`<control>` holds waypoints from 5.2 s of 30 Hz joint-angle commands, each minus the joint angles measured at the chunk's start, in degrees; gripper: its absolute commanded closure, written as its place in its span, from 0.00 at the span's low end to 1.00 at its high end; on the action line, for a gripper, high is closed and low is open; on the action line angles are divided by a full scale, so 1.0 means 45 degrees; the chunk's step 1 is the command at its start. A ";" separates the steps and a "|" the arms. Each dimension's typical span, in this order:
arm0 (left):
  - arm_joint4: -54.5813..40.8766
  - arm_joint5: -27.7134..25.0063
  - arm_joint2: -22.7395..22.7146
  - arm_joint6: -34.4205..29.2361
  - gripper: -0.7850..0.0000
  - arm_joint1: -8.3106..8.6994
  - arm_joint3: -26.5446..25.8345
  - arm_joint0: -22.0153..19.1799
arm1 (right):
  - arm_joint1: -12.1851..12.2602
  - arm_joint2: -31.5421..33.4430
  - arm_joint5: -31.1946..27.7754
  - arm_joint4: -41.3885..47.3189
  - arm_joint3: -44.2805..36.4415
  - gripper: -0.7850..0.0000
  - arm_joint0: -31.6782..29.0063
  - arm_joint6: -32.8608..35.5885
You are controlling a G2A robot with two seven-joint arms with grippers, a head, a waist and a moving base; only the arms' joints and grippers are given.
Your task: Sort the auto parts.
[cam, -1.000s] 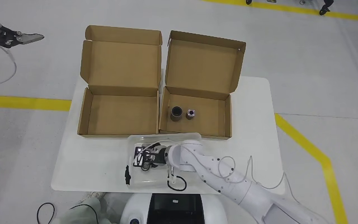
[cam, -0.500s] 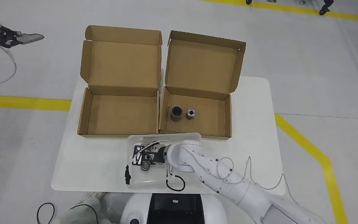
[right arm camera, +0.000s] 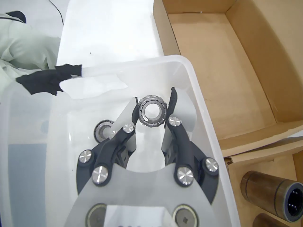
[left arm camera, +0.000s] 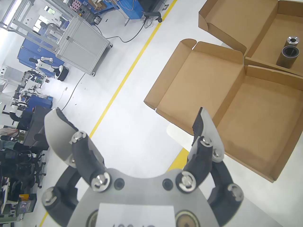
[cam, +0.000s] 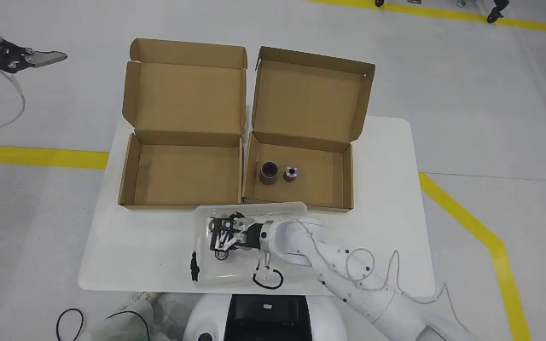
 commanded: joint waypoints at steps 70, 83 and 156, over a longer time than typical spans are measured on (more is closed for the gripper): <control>0.0000 0.0000 0.0000 0.0000 0.00 0.0000 0.0000 0.0000 | -0.0159 0.3435 -0.0840 0.1326 -0.2901 1.00 0.3559 -0.7507; 0.0000 0.0000 0.0000 0.0000 0.00 0.0000 0.0000 0.0000 | -0.0184 0.3143 -0.0482 0.0772 -0.2495 1.00 0.2844 -0.6790; 0.0000 0.0000 0.0000 0.0000 0.00 0.0000 0.0000 0.0000 | -0.6502 -0.2642 -0.0092 0.4502 1.3405 0.46 0.7473 -0.0407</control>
